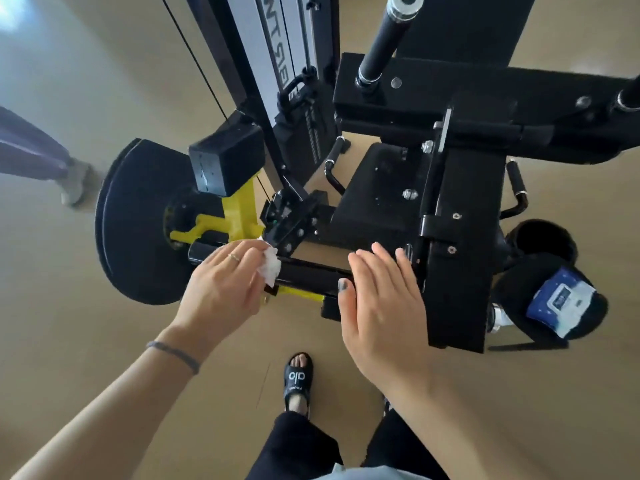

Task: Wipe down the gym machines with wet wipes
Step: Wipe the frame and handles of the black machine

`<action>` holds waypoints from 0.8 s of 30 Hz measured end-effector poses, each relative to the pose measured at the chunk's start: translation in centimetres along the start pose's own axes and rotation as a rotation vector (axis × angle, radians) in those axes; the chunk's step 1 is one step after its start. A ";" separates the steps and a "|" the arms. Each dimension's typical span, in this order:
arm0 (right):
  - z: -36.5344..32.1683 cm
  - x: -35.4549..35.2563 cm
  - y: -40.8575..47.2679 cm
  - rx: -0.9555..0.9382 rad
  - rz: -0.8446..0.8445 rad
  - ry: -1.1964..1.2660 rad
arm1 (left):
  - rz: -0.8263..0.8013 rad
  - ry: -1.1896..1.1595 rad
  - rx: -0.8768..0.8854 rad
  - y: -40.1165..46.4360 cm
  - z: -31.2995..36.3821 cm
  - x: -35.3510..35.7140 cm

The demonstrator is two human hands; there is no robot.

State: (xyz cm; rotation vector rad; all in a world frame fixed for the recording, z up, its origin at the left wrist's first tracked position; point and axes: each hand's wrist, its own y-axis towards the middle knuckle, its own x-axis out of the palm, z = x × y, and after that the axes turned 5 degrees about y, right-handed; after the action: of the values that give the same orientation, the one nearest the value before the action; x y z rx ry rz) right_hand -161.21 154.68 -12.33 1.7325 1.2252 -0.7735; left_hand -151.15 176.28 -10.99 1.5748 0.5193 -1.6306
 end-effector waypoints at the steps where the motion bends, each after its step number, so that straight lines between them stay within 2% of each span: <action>1: -0.6 0.9 0.0 0.044 0.004 0.011 | 0.006 -0.009 0.025 0.2 -0.5 0.1; 6: -2.8 3.2 1.0 0.234 0.100 -0.006 | 0.038 -0.126 0.371 0.4 1.7 1.4; 13: -4.2 4.6 2.0 0.372 0.196 -0.162 | 0.091 -0.080 0.388 -0.9 -7.1 -0.2; 19: -4.5 5.9 2.6 0.448 0.305 -0.249 | 0.153 -0.030 0.710 0.8 -2.0 2.7; 21: -4.4 5.9 2.4 0.442 0.309 -0.232 | 0.151 -0.065 0.717 0.9 -1.8 2.7; 24: -4.4 5.8 2.3 0.405 0.308 -0.198 | 0.116 -0.082 0.606 0.3 -5.6 1.2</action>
State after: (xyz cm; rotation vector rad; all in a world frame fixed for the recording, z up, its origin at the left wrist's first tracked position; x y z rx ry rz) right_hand -157.10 160.67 -14.66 2.0484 0.6757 -1.0256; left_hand -147.31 180.03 -12.87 1.9068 -0.1315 -1.8530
